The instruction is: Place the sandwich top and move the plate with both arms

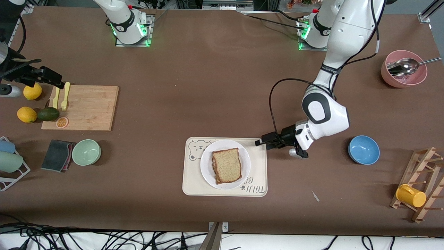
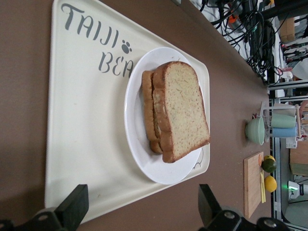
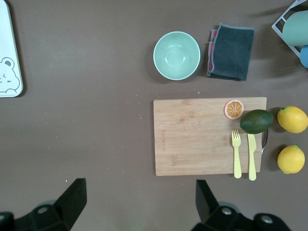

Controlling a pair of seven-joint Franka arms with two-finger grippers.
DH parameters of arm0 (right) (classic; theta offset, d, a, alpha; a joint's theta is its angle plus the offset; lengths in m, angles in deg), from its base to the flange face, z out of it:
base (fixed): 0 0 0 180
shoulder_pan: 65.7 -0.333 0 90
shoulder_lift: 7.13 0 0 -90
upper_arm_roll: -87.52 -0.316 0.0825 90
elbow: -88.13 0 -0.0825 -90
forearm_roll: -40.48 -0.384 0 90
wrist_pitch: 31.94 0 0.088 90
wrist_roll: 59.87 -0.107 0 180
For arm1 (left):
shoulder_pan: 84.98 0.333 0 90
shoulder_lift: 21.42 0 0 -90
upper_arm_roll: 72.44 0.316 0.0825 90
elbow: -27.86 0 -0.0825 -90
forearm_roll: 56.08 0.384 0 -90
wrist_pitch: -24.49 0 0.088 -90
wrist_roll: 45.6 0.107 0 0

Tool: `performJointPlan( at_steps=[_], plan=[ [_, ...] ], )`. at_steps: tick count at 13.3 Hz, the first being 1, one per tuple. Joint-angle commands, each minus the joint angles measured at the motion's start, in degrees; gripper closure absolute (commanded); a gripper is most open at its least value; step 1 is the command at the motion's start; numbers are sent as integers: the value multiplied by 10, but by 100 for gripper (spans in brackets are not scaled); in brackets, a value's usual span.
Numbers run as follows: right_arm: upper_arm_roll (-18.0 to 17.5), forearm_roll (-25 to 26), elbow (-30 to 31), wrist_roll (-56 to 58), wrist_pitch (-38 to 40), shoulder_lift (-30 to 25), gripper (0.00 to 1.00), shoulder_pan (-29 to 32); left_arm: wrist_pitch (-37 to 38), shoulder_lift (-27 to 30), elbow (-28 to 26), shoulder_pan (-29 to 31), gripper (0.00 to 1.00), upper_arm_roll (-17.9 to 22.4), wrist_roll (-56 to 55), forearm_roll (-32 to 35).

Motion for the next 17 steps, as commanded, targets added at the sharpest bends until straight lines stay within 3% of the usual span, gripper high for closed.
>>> performJointPlan(
  at_steps=[1,5,9,13,17],
  plan=[
    [-3,-9,-2,8,9,-6,0,6,8,98,-75,24,0,-6,-92,126],
    [-3,-9,-2,8,9,-6,0,6,114,191,-85,63,0,-16,-283,361],
    [-3,-9,-2,8,9,-6,0,6,216,258,-76,76,0,-16,-354,552],
    [-3,-9,-2,8,9,-6,0,6,333,302,-49,88,0,-10,-374,664],
    [-6,-9,-2,9,9,-7,0,6,484,304,49,93,0,19,-372,746]
  ],
)
